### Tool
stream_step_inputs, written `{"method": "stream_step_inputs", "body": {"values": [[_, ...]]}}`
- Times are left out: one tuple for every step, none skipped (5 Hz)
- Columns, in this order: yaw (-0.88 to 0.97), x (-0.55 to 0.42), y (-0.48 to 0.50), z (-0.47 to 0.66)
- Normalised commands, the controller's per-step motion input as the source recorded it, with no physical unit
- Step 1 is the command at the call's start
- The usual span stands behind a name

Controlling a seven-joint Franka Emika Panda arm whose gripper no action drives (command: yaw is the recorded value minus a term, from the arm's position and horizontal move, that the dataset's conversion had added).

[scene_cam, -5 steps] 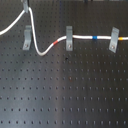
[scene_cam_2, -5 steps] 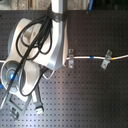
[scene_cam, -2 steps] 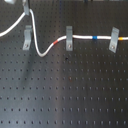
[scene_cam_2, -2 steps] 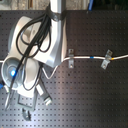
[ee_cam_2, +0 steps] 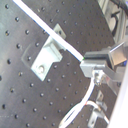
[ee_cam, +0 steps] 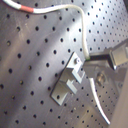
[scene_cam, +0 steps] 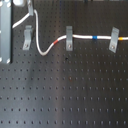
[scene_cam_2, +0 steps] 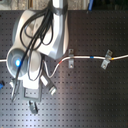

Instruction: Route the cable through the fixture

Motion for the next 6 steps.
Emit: {"method": "stream_step_inputs", "body": {"values": [[-0.31, -0.047, -0.6, 0.06], [0.0, 0.008, -0.204, 0.26], [0.0, 0.019, -0.749, 0.1], [0.0, -0.115, -0.471, 0.01], [-0.11, -0.26, -0.005, -0.13], [-0.13, -0.405, 0.166, -0.14]]}}
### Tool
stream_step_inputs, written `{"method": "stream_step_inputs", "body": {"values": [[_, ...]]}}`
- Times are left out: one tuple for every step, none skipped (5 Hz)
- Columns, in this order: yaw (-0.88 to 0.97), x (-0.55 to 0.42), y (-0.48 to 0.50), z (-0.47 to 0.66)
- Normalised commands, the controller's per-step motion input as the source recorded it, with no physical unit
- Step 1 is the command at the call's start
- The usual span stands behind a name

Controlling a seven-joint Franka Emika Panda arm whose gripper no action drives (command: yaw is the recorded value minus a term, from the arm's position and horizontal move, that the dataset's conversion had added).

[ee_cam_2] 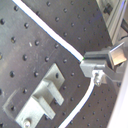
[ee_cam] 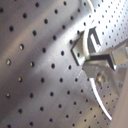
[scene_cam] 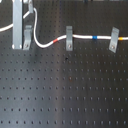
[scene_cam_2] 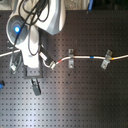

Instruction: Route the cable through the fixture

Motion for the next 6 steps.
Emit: {"method": "stream_step_inputs", "body": {"values": [[0.0, -0.017, 0.003, 0.0], [-0.3, -0.601, 0.153, 0.05], [-0.33, -0.57, 0.236, 0.07], [-0.32, -0.563, 0.268, 0.07], [-0.05, -0.506, 0.513, 0.01], [0.0, -0.393, 0.416, 0.0]]}}
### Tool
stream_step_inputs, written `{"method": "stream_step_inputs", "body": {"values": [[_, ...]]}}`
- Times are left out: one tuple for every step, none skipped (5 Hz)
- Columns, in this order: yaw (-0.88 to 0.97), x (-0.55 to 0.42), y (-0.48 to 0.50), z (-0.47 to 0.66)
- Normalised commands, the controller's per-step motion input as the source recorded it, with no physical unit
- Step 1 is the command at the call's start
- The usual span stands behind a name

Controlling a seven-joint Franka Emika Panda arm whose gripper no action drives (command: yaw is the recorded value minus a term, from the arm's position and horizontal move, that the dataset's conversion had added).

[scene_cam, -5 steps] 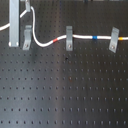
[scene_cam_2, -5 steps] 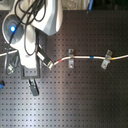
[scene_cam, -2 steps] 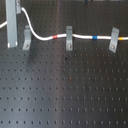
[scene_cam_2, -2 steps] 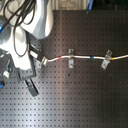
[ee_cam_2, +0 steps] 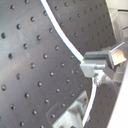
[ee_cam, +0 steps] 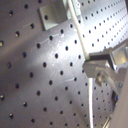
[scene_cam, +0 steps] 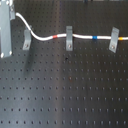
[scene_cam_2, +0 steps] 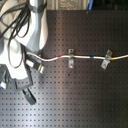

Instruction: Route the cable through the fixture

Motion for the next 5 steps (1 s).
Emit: {"method": "stream_step_inputs", "body": {"values": [[0.0, -0.329, 0.326, 0.08], [0.0, -0.151, 0.197, 0.44], [0.0, -0.089, 0.162, 0.3], [0.0, -0.004, 0.012, 0.0], [0.0, 0.008, 0.014, 0.69]]}}
